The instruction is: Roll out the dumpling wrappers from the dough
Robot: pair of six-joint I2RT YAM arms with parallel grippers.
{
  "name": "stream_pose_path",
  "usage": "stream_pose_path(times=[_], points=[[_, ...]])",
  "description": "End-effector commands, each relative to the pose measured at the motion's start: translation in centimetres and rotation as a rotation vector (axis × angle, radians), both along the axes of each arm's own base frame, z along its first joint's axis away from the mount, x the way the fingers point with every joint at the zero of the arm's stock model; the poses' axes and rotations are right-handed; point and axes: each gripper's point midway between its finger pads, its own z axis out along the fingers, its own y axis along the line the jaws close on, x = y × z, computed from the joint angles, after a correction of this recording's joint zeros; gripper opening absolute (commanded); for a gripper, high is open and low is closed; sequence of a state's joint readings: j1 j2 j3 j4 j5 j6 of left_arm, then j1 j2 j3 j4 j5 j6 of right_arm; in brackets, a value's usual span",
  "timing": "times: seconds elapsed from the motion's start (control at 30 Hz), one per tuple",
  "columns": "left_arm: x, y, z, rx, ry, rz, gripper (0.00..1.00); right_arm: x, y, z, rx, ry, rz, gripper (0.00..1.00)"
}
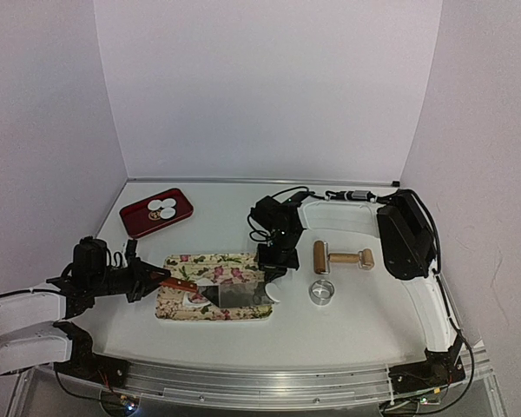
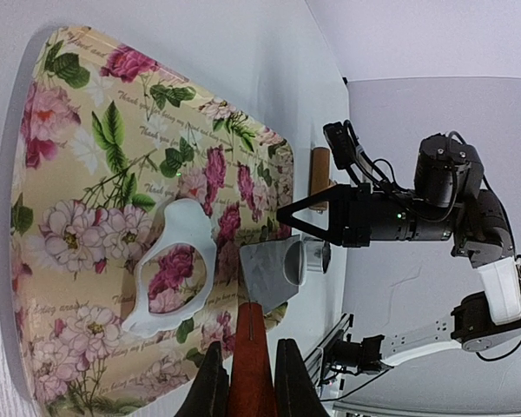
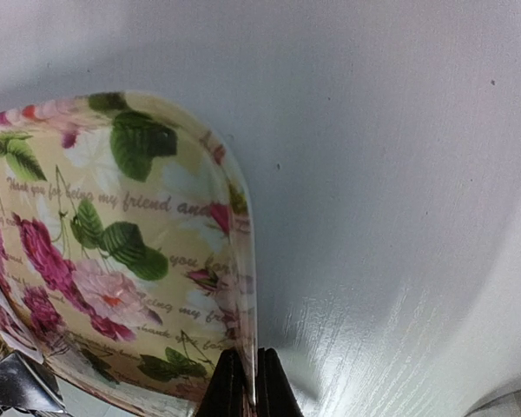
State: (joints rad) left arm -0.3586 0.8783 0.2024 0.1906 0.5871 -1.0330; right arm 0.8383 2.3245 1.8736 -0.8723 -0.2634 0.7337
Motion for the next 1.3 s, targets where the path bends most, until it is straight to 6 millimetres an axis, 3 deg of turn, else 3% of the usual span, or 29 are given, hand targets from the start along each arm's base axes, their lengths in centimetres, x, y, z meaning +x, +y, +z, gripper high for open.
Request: stream_pose_path(times=[0.0,0.53,0.77,1.27], points=[[0.4,-0.4,2.4,-0.074,-0.069,-0.017,0.0,0.2,-0.6,0.2,-0.049,-0.011,-0.024,0.0],[0.4,0.3,1.6,-0.045,-0.037,0.025,0.0,0.3,-0.7,0.7,-0.05,-0.022,-0.025,0.01],[0.4,0.1,1.5,-0.035,-0.032,0.008,0.0,0.7,-0.6,1.8,-0.038,-0.046,-0.032,0.12],[0.7,-0.1,1.8,-0.003,-0.034,-0.012,0.0,1.2,-0.8,6.2,0.011,-0.127,-0.045,0.42]])
